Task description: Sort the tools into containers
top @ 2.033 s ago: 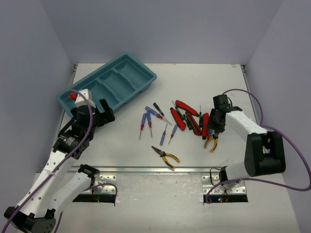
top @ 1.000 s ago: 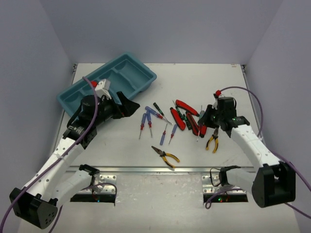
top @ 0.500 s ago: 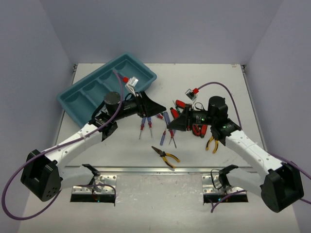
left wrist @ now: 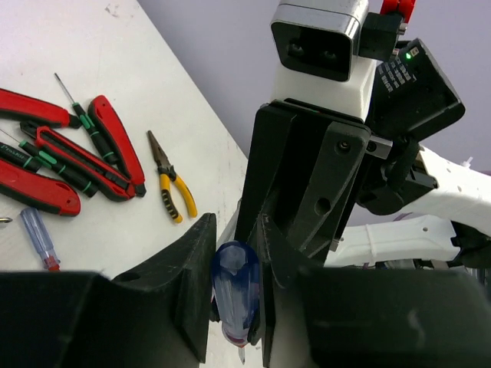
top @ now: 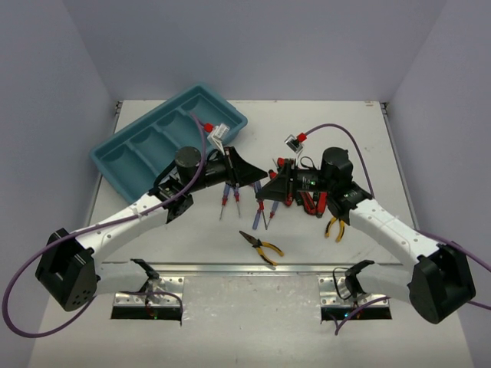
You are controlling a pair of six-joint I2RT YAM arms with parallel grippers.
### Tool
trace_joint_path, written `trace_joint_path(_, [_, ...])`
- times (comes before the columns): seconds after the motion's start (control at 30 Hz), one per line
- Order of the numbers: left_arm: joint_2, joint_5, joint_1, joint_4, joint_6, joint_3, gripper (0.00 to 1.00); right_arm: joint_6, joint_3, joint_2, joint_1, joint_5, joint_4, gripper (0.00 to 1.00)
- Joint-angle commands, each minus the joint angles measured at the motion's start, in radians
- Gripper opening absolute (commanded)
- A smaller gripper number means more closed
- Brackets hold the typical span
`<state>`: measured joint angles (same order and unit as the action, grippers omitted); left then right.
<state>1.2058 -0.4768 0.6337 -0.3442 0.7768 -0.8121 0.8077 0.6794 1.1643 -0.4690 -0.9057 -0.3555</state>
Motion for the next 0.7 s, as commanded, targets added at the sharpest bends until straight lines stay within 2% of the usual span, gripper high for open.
trace_joint_path(0.0, [-0.002, 0.017, 0.013, -0.001, -0.024, -0.052, 0.02, 0.024, 0.054, 0.003, 0.0, 0.081, -0.073, 0.0])
trace_joint_path(0.1, [0.009, 0.053, 0.013, 0.03, -0.031, -0.069, 0.0, 0.023, 0.061, 0.013, 0.0, 0.098, -0.073, 0.0])
trace_joint_path(0.13, [0.019, 0.116, 0.011, 0.087, -0.051, -0.095, 0.0, 0.018, 0.07, 0.018, 0.0, 0.103, -0.06, 0.05])
trace_joint_path(0.2, [0.034, 0.216, 0.006, 0.215, -0.078, -0.143, 0.0, -0.022, 0.089, 0.013, 0.003, 0.133, -0.006, 0.47])
trace_joint_path(0.27, [0.06, 0.393, -0.017, 0.353, -0.105, -0.211, 0.0, -0.112, 0.124, -0.011, 0.007, 0.245, 0.145, 0.84])
trace_joint_path(0.3, [0.073, 0.475, -0.03, 0.418, -0.114, -0.244, 0.0, -0.155, 0.141, -0.024, 0.009, 0.305, 0.223, 0.98])
trace_joint_path(0.43, [0.179, 0.611, -0.197, 0.556, -0.082, -0.383, 0.0, -0.237, 0.185, -0.108, 0.02, 0.692, 0.589, 0.99])
trace_joint_path(0.5, [0.267, 0.659, -0.249, 0.589, -0.078, -0.458, 0.0, -0.236, 0.17, -0.166, 0.022, 0.875, 0.656, 0.99])
trace_joint_path(0.63, [0.511, 0.757, -0.332, 0.639, -0.077, -0.722, 0.0, -0.259, 0.182, -0.185, 0.023, 0.959, 0.726, 0.99])
trace_joint_path(0.67, [0.558, 0.805, -0.351, 0.671, -0.083, -0.829, 0.0, -0.271, 0.191, -0.179, 0.023, 0.958, 0.741, 0.99])
